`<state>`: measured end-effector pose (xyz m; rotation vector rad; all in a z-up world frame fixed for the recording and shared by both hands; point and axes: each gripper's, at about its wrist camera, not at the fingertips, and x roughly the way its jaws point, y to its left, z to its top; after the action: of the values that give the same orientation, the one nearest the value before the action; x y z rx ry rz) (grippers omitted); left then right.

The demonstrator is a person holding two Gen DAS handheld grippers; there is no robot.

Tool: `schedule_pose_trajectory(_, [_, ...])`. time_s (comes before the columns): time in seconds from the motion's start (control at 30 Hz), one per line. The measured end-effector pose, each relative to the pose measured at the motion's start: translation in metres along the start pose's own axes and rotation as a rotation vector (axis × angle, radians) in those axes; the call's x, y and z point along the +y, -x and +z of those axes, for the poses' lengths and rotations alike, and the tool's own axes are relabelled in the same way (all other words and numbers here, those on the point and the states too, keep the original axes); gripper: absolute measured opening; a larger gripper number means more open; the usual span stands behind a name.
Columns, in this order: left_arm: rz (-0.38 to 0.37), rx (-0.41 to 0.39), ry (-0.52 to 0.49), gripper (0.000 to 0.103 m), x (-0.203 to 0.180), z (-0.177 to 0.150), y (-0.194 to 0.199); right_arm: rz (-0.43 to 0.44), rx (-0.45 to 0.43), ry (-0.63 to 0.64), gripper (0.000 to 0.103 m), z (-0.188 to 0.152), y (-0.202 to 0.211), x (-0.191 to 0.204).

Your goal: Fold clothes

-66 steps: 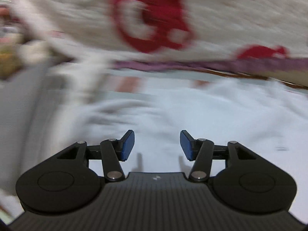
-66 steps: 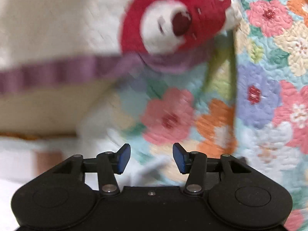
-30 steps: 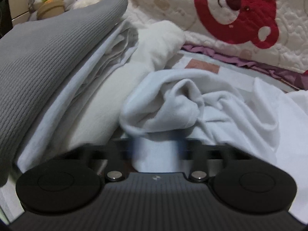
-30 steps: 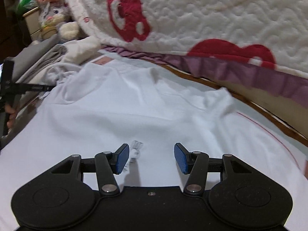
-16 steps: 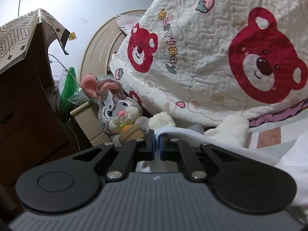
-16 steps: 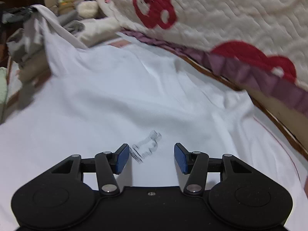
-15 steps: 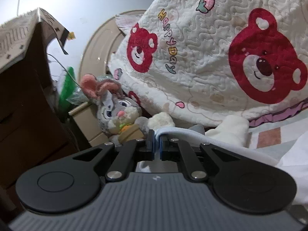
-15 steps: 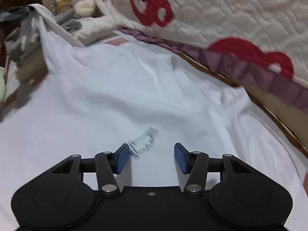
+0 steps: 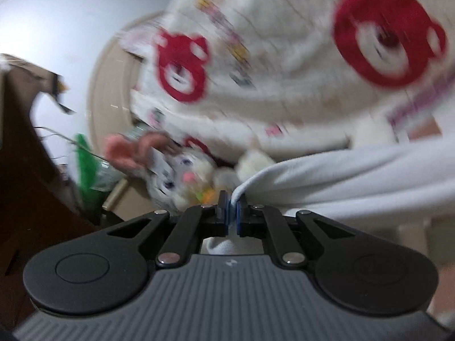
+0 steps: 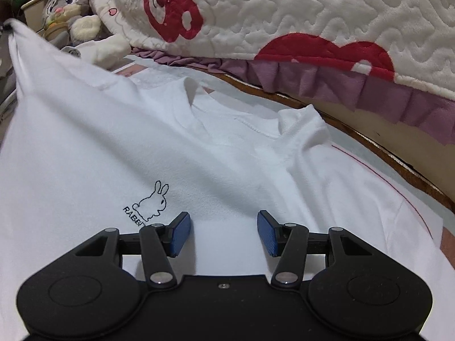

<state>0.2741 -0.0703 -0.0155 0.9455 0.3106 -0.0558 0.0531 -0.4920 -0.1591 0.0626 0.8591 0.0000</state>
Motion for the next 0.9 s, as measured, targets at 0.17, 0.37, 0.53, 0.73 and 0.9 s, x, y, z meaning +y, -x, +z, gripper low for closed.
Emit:
schedule_pose_trajectory(0.17, [-0.151,0.133,0.044,0.012,0.031,-0.02,-0.027,0.007,-0.003,0.008,0.057,-0.001,0.001,0.0])
schedule_pose_trajectory(0.37, [-0.457,0.313,0.467,0.027,0.094,-0.054,-0.076,0.007,-0.012,0.013,0.057,-0.002,0.001,0.0])
schedule_pose_trajectory(0.53, [-0.6,0.342,0.689,0.036,0.104,-0.084,-0.08,0.008,-0.019,0.018,0.057,-0.003,0.001,-0.001])
schedule_pose_trajectory(0.73, [-0.633,0.373,0.718,0.014,0.092,-0.091,-0.078,0.006,-0.026,0.022,0.057,-0.003,0.0,0.0])
schedule_pose_trajectory(0.9, [-0.434,0.252,0.431,0.006,0.112,-0.042,-0.045,0.002,-0.023,0.031,0.057,-0.003,0.001,0.0])
